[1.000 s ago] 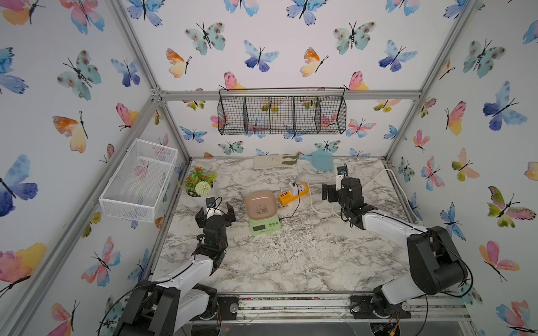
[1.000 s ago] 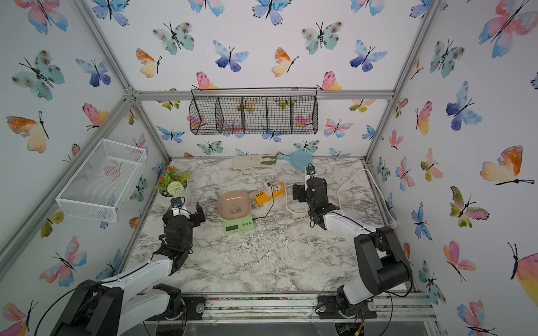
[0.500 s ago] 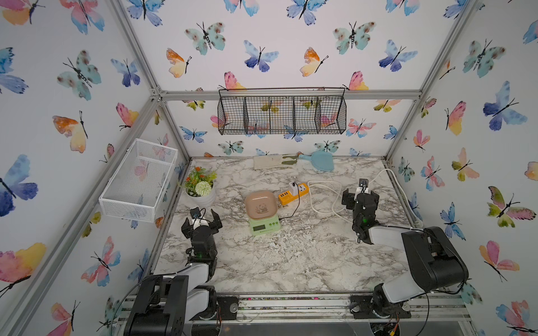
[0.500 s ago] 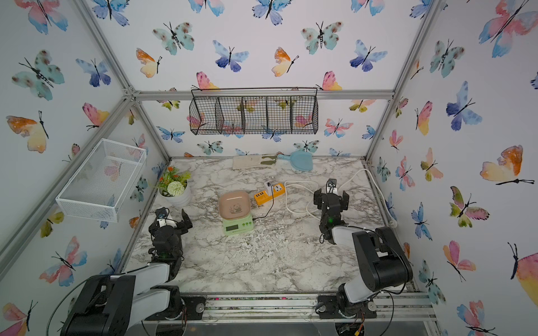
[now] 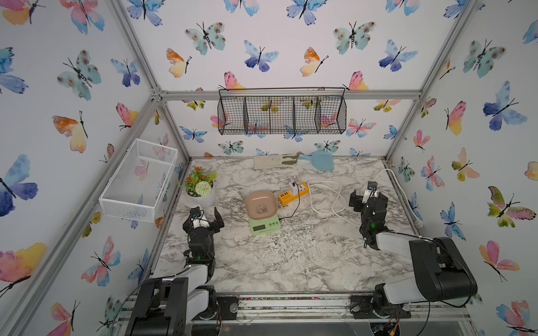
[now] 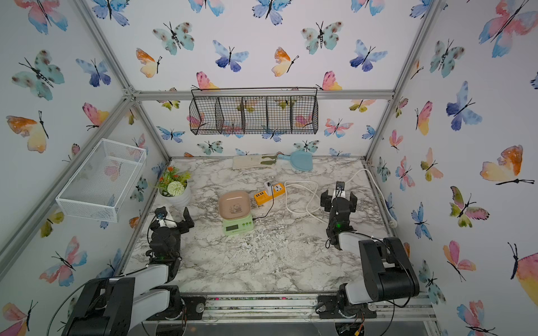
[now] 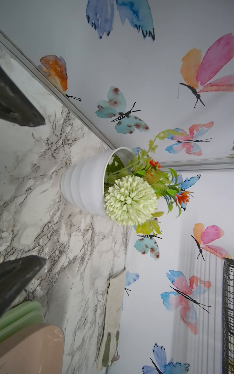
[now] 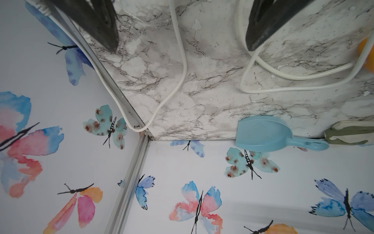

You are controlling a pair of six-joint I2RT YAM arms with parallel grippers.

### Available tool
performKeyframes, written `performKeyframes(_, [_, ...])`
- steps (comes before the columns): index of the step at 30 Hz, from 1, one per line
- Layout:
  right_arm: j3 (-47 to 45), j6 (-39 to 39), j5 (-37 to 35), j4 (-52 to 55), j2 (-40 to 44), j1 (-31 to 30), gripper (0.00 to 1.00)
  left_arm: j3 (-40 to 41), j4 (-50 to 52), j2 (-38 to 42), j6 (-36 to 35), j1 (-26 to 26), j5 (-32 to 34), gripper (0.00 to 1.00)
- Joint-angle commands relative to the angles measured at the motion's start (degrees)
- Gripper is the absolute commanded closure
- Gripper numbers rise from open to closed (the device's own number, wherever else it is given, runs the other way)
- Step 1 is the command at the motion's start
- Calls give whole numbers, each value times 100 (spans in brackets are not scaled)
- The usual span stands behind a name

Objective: Charge the electronic scale
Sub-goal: Reset both arms

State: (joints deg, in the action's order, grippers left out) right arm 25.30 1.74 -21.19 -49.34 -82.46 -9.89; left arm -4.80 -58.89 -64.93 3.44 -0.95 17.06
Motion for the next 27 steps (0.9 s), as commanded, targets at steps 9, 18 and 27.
performKeyframes(9, [-161, 77, 964, -149, 165, 176, 2, -4, -352, -117, 59, 84, -1200, 2])
performKeyframes(18, [-305, 250, 861, 22, 412, 176, 2, -51, -1610, -1483, -12, 92, -1089, 2])
performKeyframes(27, [-1044, 100, 1381, -1298, 56, 180, 2, -214, -1660, -1813, -52, -18, -782, 2])
